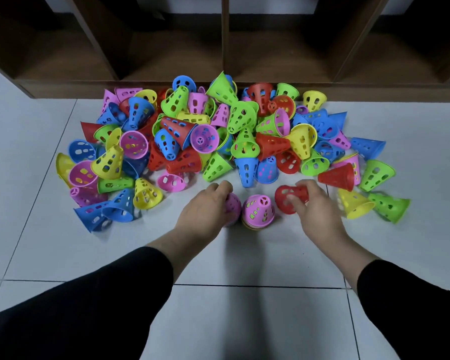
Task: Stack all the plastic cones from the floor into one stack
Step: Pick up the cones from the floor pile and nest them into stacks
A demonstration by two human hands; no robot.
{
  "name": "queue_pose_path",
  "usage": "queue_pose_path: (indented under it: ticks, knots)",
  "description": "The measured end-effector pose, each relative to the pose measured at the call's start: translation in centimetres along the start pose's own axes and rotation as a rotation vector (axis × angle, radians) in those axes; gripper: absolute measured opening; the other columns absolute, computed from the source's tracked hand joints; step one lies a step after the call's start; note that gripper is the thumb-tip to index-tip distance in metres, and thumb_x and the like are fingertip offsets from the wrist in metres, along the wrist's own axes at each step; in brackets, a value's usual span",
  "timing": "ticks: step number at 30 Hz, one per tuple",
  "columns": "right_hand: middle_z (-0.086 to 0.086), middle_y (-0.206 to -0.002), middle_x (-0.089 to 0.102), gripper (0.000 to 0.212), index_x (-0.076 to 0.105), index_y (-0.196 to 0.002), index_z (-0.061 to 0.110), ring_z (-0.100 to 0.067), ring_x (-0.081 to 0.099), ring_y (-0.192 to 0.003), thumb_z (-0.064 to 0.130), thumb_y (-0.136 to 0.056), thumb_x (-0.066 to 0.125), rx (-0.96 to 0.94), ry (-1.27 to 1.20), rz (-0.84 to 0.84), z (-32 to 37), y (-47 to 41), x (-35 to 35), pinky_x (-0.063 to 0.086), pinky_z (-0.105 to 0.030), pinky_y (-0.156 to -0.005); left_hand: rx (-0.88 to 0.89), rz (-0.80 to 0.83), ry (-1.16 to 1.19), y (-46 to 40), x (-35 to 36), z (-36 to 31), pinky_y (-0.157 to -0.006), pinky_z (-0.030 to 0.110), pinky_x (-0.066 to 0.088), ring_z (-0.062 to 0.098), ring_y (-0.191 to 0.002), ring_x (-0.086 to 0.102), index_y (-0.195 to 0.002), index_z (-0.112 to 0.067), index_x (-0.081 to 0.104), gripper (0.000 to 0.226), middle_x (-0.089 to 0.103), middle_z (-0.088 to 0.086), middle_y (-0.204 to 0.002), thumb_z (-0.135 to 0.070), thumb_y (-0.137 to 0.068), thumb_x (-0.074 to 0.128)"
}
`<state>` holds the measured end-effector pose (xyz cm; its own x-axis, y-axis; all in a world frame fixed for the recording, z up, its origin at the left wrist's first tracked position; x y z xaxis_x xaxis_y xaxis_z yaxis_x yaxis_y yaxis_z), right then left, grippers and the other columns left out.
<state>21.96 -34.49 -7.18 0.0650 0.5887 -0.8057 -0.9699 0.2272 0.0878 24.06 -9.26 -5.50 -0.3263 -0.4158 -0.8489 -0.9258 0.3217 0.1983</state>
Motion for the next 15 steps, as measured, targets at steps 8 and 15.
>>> queue_pose_path:
  ticks: [8,15]
  knots:
    - [0.014,-0.113,0.056,0.029,0.055,-0.12,0.027,-0.005,0.051,-0.099,0.042,-0.096,0.058,-0.469,-0.04,0.011,8.5,2.8,-4.2,0.04,-0.018,-0.085,-0.009,-0.25,-0.13,3.0,-2.9,4.4,-0.08,0.042,0.051,0.032,-0.104,0.061,-0.126,-0.015,0.056,0.052,0.062,0.007,-0.118,-0.056,-0.094,0.052]
    - [0.001,-0.15,0.042,0.063,0.049,-0.142,0.023,-0.023,0.036,-0.139,0.057,-0.09,0.06,-0.353,0.266,0.208,9.4,4.6,0.2,0.033,-0.044,-0.106,-0.095,-0.308,-0.39,6.2,-6.4,12.1,-0.077,0.043,0.048,0.035,-0.093,0.06,-0.114,-0.016,0.061,0.033,0.064,0.006,-0.102,-0.04,-0.092,0.062]
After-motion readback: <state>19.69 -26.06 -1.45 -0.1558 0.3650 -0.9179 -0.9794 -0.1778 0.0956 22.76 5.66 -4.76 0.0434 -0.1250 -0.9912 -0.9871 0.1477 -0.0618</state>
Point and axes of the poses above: each hand's wrist, its own y-axis away from the middle knuckle, its own x-axis out of the palm, z = x × y, the point moved 5 cm from there along -y, towards the middle knuckle
